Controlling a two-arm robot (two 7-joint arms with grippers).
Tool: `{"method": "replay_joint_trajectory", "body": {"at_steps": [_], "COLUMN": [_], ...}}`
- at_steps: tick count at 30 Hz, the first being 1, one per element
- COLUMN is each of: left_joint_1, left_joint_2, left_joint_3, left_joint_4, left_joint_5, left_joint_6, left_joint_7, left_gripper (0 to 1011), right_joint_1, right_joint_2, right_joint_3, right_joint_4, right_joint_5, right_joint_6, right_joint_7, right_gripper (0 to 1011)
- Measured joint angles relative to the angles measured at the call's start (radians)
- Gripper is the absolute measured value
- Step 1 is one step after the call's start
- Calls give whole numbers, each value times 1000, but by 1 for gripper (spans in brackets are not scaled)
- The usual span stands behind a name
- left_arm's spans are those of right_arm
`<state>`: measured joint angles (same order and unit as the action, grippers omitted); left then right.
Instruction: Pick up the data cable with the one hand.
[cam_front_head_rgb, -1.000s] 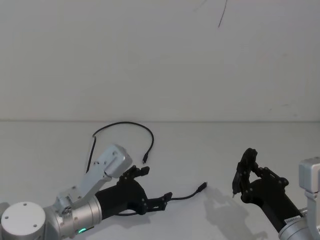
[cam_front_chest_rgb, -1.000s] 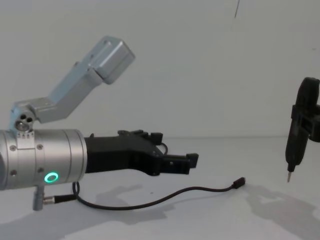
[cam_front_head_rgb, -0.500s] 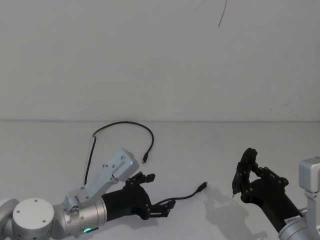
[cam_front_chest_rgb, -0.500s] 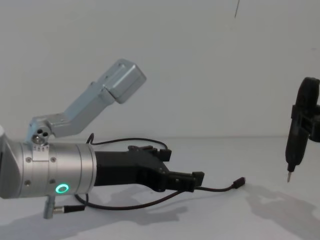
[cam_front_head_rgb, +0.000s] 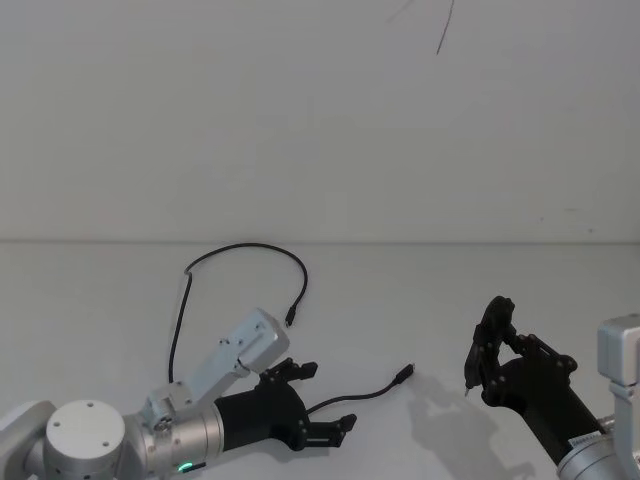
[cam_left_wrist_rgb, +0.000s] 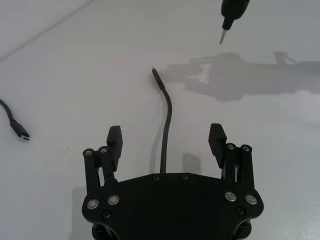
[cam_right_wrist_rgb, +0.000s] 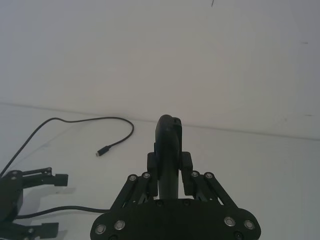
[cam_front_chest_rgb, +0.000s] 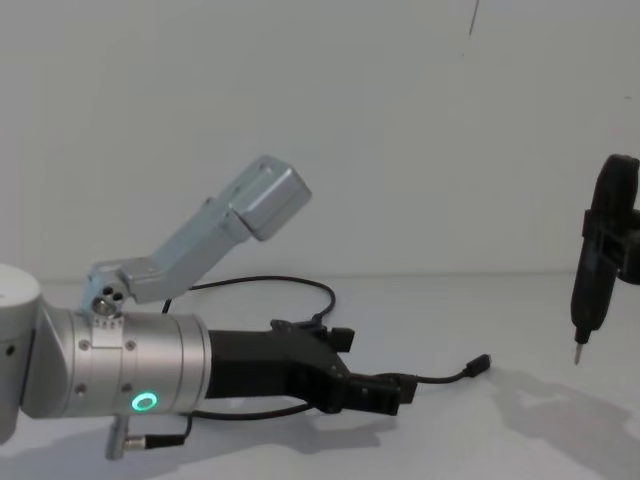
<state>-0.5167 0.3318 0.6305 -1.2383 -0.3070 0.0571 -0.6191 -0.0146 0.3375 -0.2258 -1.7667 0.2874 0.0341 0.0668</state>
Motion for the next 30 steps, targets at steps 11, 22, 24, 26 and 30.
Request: {"method": "replay_joint_trajectory", "body": {"at_steps": [11, 22, 24, 26, 30], "left_joint_1": [-17, -28, -29, -29, -31], "left_joint_2": [-30, -52, -54, -56, -59], "left_joint_3": [5, 3, 2, 2, 2], "left_joint_4": [57, 92, 95, 99, 103], "left_joint_5": [11, 13, 13, 13, 13], "left_joint_6": [-7, -13, -13, -14, -14], "left_joint_7": [1, -1, -2, -3, -4], "left_gripper": [946, 634, 600, 512, 398], "right_joint_1": [0, 0, 0, 0, 0], "right_joint_2": [0, 0, 0, 0, 0], "right_joint_3": [0, 0, 0, 0, 0], "right_joint_4": [0, 0, 0, 0, 0], "right_joint_5": [0, 0, 0, 0, 0], "right_joint_6": [0, 0, 0, 0, 0], "right_joint_7": [0, 0, 0, 0, 0], "right_gripper": [269, 269, 269, 269, 269]}}
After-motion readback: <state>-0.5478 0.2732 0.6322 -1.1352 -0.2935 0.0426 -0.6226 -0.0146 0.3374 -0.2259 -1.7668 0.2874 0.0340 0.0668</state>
